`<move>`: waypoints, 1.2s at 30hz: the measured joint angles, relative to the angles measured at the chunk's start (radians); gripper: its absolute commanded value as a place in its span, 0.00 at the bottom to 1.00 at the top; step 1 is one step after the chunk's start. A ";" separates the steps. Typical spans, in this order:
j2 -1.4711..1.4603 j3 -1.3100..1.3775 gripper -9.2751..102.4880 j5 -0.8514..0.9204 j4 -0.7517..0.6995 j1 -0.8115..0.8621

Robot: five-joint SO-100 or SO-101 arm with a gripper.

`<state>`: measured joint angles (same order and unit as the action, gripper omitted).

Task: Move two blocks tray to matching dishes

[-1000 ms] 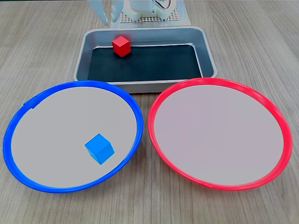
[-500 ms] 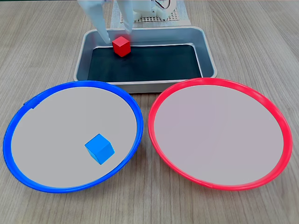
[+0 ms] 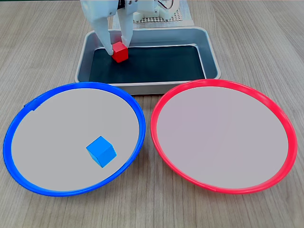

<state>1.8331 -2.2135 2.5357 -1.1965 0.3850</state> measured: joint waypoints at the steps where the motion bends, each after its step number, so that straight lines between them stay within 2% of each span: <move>1: -0.002 0.025 0.08 -0.034 -0.009 -0.018; 4: -0.026 0.178 0.08 -0.207 -0.121 -0.110; 8: -0.143 0.471 0.08 -0.683 -0.166 -0.318; 12: -0.296 0.663 0.08 -1.226 0.005 -0.492; 14: -0.371 0.703 0.08 -1.422 0.103 -0.552; 17: -0.463 0.715 0.09 -1.537 0.230 -0.589; 19: -0.506 0.715 0.16 -1.578 0.293 -0.597; 21: -0.535 0.719 0.28 -1.603 0.330 -0.597; 22: -0.541 0.721 0.28 -1.608 0.342 -0.594; 26: -0.535 0.730 0.27 -1.615 0.362 -0.591; 28: -0.486 0.699 0.14 -1.631 0.374 -0.586; 30: -0.400 0.638 0.08 -1.658 0.408 -0.577; 36: 0.107 0.291 0.08 -1.948 0.465 -0.494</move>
<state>1.9405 -1.9221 0.5875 -0.7317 -0.1089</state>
